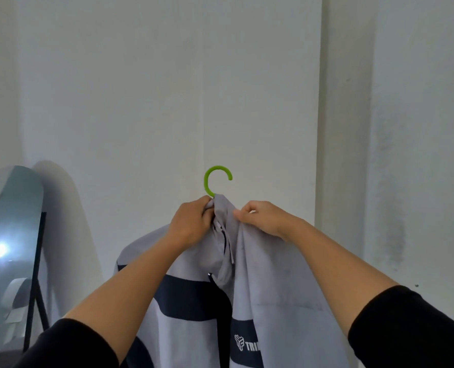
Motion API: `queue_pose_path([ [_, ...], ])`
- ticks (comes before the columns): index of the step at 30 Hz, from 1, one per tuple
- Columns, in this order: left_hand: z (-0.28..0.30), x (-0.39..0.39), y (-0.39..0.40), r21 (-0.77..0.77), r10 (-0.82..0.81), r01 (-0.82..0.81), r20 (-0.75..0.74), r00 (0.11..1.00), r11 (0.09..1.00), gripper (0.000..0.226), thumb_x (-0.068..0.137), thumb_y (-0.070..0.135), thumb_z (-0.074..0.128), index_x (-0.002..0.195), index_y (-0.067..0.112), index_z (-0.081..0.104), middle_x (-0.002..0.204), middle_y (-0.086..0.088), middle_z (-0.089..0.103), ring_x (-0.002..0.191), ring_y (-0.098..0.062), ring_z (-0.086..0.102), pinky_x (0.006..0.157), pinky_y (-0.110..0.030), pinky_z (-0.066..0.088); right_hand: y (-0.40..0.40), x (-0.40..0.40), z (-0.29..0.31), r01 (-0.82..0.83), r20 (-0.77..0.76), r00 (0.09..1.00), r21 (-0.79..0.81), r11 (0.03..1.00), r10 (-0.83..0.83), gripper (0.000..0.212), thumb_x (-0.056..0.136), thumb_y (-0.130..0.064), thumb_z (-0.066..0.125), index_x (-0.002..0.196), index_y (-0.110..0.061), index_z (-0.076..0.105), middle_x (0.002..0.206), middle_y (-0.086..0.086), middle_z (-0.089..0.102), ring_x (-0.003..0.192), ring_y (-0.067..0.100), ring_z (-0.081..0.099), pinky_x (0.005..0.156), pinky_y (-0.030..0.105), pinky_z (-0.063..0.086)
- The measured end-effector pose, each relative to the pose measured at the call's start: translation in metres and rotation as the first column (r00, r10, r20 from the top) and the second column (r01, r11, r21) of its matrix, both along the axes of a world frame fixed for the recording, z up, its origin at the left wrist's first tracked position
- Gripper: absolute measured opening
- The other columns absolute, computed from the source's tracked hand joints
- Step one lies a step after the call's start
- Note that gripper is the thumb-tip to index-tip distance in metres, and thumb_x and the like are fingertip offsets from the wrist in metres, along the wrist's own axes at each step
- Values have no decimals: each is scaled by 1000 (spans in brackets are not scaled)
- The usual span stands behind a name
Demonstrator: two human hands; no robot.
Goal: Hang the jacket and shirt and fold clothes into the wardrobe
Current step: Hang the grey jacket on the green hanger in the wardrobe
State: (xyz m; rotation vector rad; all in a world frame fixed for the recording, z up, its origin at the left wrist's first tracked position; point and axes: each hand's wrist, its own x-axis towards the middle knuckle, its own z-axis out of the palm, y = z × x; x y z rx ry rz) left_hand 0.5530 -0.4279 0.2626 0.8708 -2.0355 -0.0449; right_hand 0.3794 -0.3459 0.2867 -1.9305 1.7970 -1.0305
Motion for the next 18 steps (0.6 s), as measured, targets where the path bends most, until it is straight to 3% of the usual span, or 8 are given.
queue_pose_path([
  [3,3,2,-3,-7,29,-30,-37,999,1000,16,96,21,42,88,12,53,83,-6,62,76,-25,55,68,-33,42,7,-9,-5,-64,-205,978,-78,995,47,25,93,-38,53,89,-15,61,81,-2,57,74,12,50,69,27,37],
  [6,5,2,-5,-90,-16,11,-46,999,996,17,98,25,42,92,13,53,85,-3,59,81,-27,56,70,-31,38,7,-13,-9,-30,-189,982,-235,972,-15,30,94,-28,52,67,-17,53,66,-4,49,63,12,42,62,27,32],
  [8,5,8,-9,-148,0,-4,-30,1000,989,35,99,33,34,112,13,58,95,-7,61,92,-28,55,76,-33,39,5,-20,-8,41,-174,980,-308,950,-99,34,93,-29,53,60,-31,48,64,-10,50,68,13,49,68,31,39],
  [10,3,23,-16,-216,126,-140,-74,989,966,50,94,40,27,132,20,53,103,-11,59,100,-31,52,83,-40,41,6,-34,-4,146,-139,968,-363,920,-209,35,92,-32,54,58,-35,48,64,-12,51,75,17,52,73,35,42],
  [13,-8,37,-18,-401,220,-251,-122,968,881,50,92,37,29,127,19,58,92,-14,56,84,-35,52,67,-40,40,11,-49,3,238,-79,953,-406,882,-293,39,92,-31,53,55,-29,44,58,-9,47,71,20,47,65,33,36],
  [18,-26,17,6,-315,63,-105,-141,988,943,51,92,34,30,130,9,54,78,-16,52,72,-31,52,63,-31,41,11,-37,14,256,-135,930,-426,868,-341,26,93,-36,50,78,-17,61,75,-1,61,80,24,55,71,35,43],
])
